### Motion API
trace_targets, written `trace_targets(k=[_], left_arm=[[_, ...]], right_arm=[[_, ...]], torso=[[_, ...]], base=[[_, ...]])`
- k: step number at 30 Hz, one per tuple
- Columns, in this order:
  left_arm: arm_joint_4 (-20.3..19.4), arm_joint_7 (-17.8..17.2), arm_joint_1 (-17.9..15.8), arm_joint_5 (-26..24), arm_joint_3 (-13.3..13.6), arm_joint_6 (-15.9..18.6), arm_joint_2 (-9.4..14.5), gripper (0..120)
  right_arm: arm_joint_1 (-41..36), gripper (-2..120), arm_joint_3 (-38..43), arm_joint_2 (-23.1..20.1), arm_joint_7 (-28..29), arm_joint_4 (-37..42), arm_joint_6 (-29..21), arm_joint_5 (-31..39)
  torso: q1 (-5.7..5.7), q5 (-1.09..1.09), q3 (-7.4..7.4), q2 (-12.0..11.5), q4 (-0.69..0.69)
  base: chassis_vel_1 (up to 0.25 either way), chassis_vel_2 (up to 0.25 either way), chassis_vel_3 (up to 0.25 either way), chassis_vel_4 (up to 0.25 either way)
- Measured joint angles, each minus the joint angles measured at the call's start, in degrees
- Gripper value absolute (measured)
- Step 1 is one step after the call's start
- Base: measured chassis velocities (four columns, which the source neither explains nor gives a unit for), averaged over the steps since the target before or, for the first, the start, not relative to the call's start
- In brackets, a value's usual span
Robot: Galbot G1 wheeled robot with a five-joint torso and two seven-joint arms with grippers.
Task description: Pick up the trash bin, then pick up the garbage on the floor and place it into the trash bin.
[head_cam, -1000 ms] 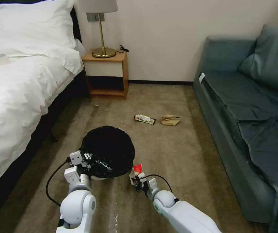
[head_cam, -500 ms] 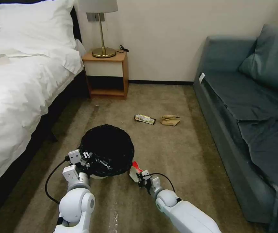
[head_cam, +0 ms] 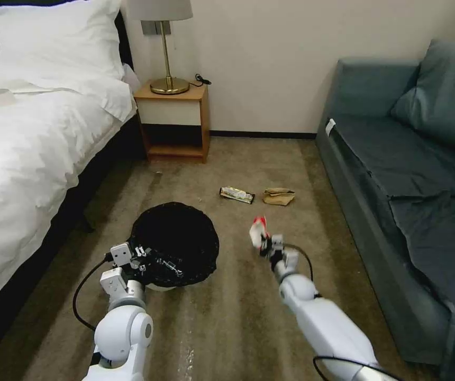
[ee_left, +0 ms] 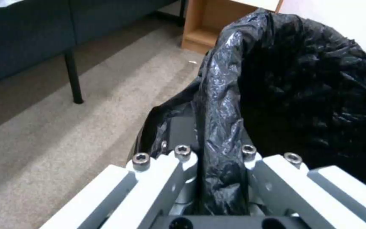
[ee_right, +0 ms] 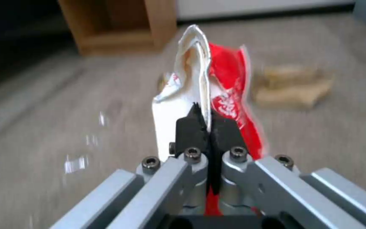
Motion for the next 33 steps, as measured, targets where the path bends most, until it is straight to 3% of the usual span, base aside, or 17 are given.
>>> trace_targets(k=[9,17,33], left_arm=[[-0.26,0.16,0.4,-0.22,-0.29,0.03,0.11,4],[0.09,0.19,0.34,-0.04,-0.01,-0.12,-0.29,4],[1.07,0.07,-0.4,0.11,-0.02,-0.25,-0.63,4]], right_arm=[[1.23,0,-1.96,-0.27,3.53,12.34,-0.48,1.7],[-3.0,0,-11.12,-1.03,7.84,25.95,-1.7,2.34],[-4.65,0,-21.06,0.9,10.21,34.6,-3.76,1.49]], torso=[[0.0,-0.01,-0.01,0.0,0.0],[0.0,0.0,-0.01,0.0,0.0],[0.0,0.0,-0.01,0.0,0.01]], base=[[0.0,0.0,0.0,0.0],[0.0,0.0,0.0,0.0],[0.0,0.0,0.0,0.0]])
